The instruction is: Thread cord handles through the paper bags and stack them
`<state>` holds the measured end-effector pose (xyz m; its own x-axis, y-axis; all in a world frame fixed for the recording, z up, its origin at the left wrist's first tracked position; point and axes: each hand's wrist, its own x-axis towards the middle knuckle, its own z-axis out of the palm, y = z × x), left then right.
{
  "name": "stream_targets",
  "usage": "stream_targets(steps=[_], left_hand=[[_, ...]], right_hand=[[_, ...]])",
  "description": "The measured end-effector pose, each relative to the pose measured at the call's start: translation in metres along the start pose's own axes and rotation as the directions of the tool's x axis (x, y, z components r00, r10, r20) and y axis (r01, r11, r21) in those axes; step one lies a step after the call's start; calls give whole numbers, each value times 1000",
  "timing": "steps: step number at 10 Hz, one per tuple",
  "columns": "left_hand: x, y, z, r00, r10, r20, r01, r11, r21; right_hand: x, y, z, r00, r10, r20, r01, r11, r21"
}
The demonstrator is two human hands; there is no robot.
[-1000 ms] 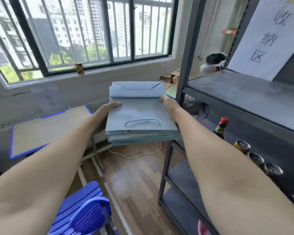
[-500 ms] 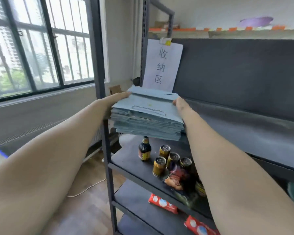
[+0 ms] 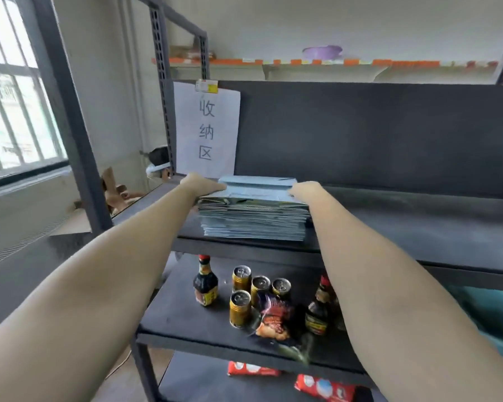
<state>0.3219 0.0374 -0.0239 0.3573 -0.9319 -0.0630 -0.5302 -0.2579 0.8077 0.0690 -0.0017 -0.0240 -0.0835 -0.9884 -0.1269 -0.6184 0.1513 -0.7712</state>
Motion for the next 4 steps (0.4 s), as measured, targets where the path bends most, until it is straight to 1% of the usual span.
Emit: stream_targets(steps=[1,2,3,4], left_hand=[[-17,14,-13,980,183,-83,-175,980,99],[-30,23,-29,948,315,-48,-313,949,44],[-53,29,-35,887,463,6,-462,885,57],[-75,21,-39,836,549,1,-547,832,87]], right_hand=[[-13,0,-11,999,-3,42,-2,994,105],[-25,-5,-23,997,-70,-22,73,955,287],[-67,-12,-30,940,-295,-170,307,950,49],[-101,2,-29,847,-460,-268,453,887,-92]])
